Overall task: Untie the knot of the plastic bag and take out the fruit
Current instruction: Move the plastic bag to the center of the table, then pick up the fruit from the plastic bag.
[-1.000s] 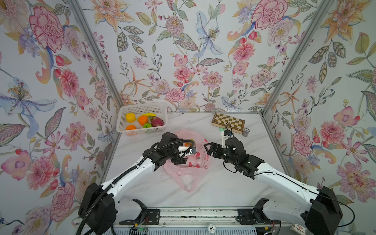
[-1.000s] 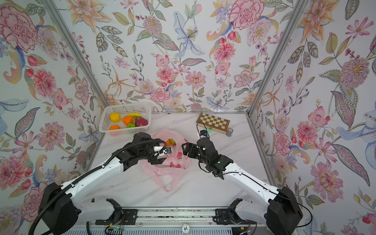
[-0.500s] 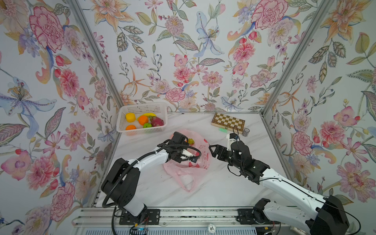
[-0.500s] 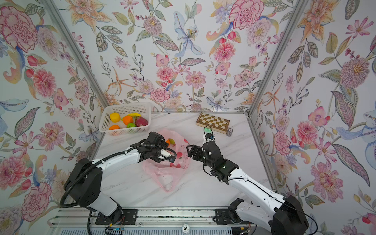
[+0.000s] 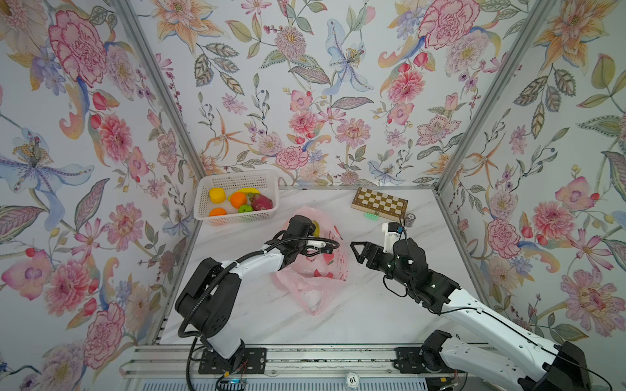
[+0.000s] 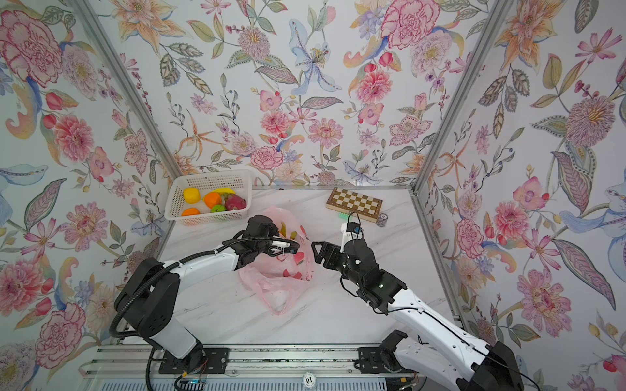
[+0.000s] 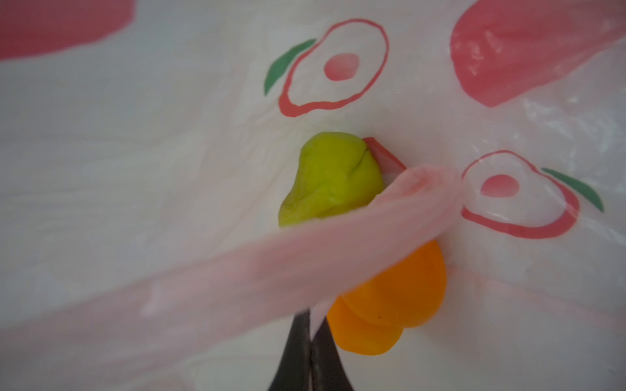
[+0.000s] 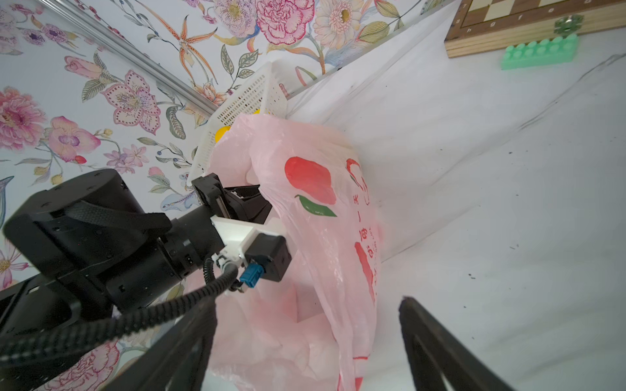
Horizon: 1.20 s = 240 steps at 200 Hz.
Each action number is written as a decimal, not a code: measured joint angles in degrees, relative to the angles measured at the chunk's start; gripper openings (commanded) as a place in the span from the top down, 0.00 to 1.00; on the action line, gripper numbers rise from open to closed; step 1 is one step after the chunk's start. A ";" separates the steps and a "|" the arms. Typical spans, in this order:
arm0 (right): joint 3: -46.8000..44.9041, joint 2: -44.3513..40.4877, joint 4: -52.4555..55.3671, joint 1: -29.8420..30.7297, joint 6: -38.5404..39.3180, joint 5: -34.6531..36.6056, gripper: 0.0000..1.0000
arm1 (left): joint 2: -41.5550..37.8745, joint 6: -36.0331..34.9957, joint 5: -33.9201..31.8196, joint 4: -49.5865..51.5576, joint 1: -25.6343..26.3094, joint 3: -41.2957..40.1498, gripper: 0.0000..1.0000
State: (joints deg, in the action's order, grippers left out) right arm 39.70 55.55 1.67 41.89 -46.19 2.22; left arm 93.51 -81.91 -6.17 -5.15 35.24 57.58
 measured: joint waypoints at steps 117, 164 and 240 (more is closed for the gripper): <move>0.74 16.37 -19.56 12.15 10.69 1.25 0.19 | -8.04 66.38 6.91 -7.65 0.02 3.54 1.00; 3.39 31.98 -21.16 12.17 12.87 1.29 0.22 | -14.99 86.33 9.20 -9.11 0.02 -2.86 1.00; 9.75 40.30 -22.95 11.67 9.33 2.69 0.10 | -23.93 104.61 8.74 -8.61 0.02 -11.69 1.00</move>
State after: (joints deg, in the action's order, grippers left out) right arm 49.45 95.85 -21.28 53.56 -36.86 4.91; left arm 69.58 22.70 2.57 -13.76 35.27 45.89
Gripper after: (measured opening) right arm 0.895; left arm 0.047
